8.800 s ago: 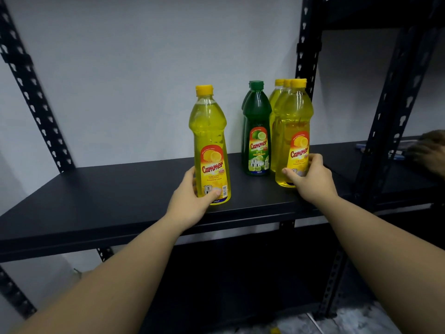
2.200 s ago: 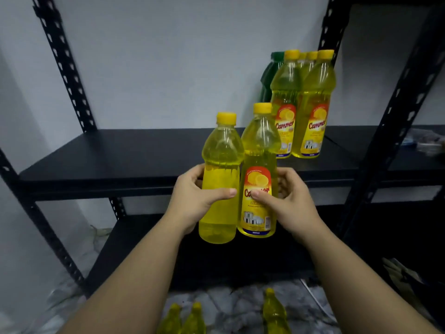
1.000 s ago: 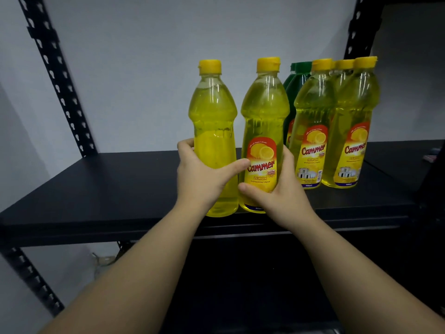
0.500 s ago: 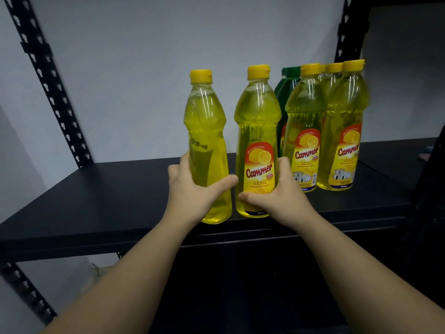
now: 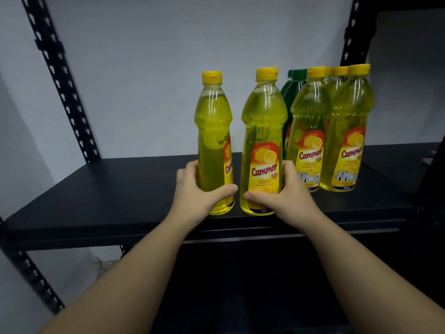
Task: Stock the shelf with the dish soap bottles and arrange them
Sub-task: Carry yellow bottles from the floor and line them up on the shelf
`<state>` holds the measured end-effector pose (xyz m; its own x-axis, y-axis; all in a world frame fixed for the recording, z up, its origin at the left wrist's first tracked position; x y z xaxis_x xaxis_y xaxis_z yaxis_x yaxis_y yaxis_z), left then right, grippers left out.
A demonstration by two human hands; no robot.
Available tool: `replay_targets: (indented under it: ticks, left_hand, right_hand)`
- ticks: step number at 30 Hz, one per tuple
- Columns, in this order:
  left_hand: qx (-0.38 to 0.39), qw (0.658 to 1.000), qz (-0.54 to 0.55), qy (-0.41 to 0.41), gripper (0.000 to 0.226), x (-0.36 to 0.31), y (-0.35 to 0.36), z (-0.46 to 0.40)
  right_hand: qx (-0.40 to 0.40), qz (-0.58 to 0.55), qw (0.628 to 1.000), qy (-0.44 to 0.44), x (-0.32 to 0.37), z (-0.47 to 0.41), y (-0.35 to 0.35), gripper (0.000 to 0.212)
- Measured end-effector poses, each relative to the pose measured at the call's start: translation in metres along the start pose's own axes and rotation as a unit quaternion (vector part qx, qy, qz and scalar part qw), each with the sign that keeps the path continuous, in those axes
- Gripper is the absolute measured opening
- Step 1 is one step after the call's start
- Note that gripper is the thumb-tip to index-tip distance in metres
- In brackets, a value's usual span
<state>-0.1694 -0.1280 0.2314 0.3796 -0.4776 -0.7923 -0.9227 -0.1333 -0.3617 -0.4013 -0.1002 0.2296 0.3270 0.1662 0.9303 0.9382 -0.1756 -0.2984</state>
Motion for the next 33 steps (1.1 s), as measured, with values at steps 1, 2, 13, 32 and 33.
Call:
replay_targets:
  ticks: [1,2,13,32,33]
  left_hand:
    - [-0.007,1.000,0.010,-0.003,0.111,0.001,-0.002,0.000]
    - [-0.016,0.999,0.029,-0.009,0.106,0.003,-0.003,0.000]
    - [-0.014,0.999,0.036,-0.031,0.081,0.009,-0.011,0.001]
    - [-0.098,0.992,-0.060,0.054,0.047,-0.024,0.007,0.022]
    - [-0.055,0.995,-0.067,0.044,0.053,-0.026,0.020,0.023]
  right_hand:
    - [0.001,0.001,1.000,0.000,0.001,0.001,0.000,0.088]
    - [0.001,0.000,1.000,0.000,0.001,0.001,0.001,0.090]
    - [0.002,-0.002,1.000,-0.002,-0.006,0.002,-0.004,0.090]
    - [-0.114,0.284,0.952,0.002,-0.022,0.028,-0.041,0.089]
    - [-0.118,0.315,0.942,-0.011,-0.028,0.035,-0.050,0.085]
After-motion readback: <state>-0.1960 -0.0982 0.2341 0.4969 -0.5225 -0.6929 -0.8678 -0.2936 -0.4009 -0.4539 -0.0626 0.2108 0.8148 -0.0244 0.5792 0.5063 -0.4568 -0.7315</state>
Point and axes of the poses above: each hand's wrist, its own z-axis away from the middle knuckle, its own y-axis out of the palm, x = y × z, the point moved 6 cm from there along -z, towards the middle knuckle, and after that the axes turned 9 degrees about y, right-handed, at the moved point
